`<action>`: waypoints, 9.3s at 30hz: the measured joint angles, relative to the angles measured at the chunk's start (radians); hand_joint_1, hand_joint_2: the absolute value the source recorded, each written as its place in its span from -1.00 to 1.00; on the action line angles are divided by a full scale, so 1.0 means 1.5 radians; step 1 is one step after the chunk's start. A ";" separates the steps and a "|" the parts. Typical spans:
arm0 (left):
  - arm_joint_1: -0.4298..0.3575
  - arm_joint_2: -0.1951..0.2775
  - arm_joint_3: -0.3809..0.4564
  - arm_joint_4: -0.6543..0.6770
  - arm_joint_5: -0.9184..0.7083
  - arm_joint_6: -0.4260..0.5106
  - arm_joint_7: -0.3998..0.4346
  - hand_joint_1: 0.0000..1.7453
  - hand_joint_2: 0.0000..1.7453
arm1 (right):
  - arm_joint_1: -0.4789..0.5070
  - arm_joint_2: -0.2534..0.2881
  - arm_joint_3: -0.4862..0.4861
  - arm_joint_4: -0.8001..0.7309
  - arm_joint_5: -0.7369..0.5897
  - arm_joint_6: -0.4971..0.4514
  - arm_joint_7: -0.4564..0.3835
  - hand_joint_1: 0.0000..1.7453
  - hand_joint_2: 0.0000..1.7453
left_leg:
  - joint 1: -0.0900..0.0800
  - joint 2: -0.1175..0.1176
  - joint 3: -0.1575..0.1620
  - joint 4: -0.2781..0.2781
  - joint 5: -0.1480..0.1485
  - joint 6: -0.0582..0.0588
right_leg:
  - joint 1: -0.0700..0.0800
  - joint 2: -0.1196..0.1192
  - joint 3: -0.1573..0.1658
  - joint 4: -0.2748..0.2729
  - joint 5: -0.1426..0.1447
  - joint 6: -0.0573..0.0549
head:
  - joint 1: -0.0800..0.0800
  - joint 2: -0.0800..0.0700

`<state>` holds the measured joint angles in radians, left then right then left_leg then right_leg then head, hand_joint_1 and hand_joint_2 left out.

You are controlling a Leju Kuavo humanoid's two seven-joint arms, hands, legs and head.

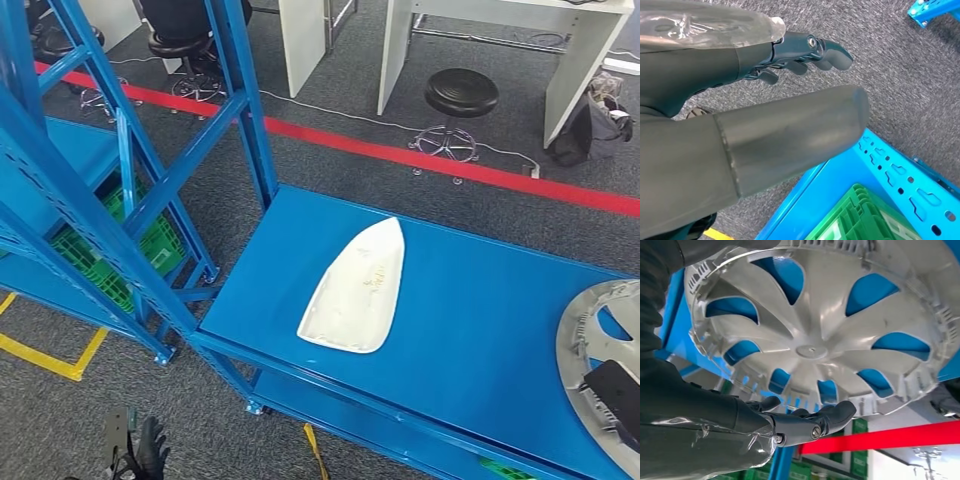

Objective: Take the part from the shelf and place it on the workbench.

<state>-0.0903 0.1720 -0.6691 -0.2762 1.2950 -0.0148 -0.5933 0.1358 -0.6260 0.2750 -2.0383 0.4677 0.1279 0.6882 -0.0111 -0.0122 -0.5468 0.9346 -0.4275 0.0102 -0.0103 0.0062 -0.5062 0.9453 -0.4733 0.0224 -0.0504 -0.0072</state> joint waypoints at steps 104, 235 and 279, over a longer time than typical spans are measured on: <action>-0.004 0.015 0.000 0.001 0.029 -0.023 0.002 -1.00 -1.00 | -0.385 -0.186 0.477 0.066 0.022 0.254 0.002 -1.00 1.00 | 0.000 -0.004 0.001 0.000 0.001 0.000 | 0.000 -0.003 0.003 -0.002 0.001 0.000 | 0.001 0.000; -0.025 0.015 -0.019 0.002 -0.031 -0.025 0.023 -1.00 -1.00 | -0.610 0.057 0.456 0.649 -0.178 0.029 -0.217 -1.00 1.00 | 0.001 -0.006 0.002 0.000 0.001 0.000 | 0.001 -0.005 0.005 -0.003 0.000 0.001 | 0.000 0.000; -0.024 0.015 -0.019 0.002 -0.039 -0.016 0.023 -1.00 -1.00 | -0.612 0.042 0.451 0.808 -0.156 -0.014 -0.230 -1.00 1.00 | 0.001 -0.006 0.002 0.000 0.001 0.000 | 0.001 -0.005 0.006 -0.003 0.000 0.001 | 0.000 0.000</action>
<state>-0.1261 0.1942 -0.6977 -0.2733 1.2367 -0.0388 -0.5581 -0.7816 -0.5634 0.9516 -0.8270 0.2339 0.1065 0.3435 -0.0100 -0.0217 -0.5436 0.9345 -0.4258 0.0098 -0.0092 -0.0012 -0.4977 0.9409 -0.4725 0.0233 -0.0500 -0.0072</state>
